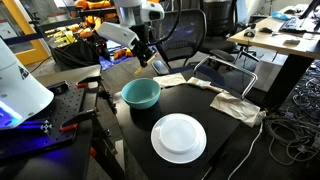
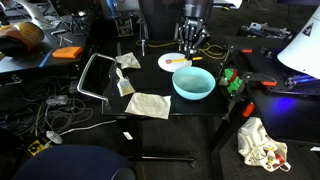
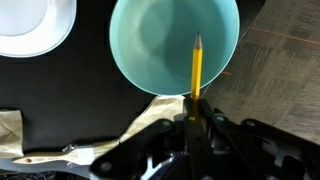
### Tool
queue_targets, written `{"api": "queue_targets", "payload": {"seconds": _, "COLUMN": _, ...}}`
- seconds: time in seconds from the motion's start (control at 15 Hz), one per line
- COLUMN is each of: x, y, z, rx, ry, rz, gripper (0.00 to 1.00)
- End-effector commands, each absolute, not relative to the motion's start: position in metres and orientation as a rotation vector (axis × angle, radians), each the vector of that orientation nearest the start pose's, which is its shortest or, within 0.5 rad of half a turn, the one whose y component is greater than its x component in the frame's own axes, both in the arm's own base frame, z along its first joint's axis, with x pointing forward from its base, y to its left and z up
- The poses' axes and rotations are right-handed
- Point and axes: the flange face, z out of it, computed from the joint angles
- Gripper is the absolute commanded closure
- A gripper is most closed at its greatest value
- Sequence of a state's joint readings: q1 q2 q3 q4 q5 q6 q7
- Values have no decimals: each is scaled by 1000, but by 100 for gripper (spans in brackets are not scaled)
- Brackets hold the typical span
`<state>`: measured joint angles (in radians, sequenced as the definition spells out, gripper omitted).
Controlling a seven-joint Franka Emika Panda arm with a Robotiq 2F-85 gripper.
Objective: Put the pencil in the blue bowl
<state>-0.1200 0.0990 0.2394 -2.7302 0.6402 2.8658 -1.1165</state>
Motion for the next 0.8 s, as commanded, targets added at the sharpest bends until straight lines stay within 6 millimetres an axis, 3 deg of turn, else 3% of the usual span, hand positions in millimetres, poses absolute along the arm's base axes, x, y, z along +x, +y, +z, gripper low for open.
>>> {"api": "queue_targets", "payload": {"seconds": 0.0, "x": 389, "y": -2, "z": 176, "rx": -2766, "ry": -974, "rz": -200, "gripper": 98}}
{"api": "queue_targets", "payload": {"seconds": 0.4, "x": 379, "y": -17, "z": 137, "rx": -2689, "ry": -1057, "rz": -143, "gripper": 98}}
{"api": "queue_targets", "payload": {"seconds": 0.73, "x": 388, "y": -23, "z": 118, "rx": -2671, "ry": -1049, "rz": -166, "gripper": 98}}
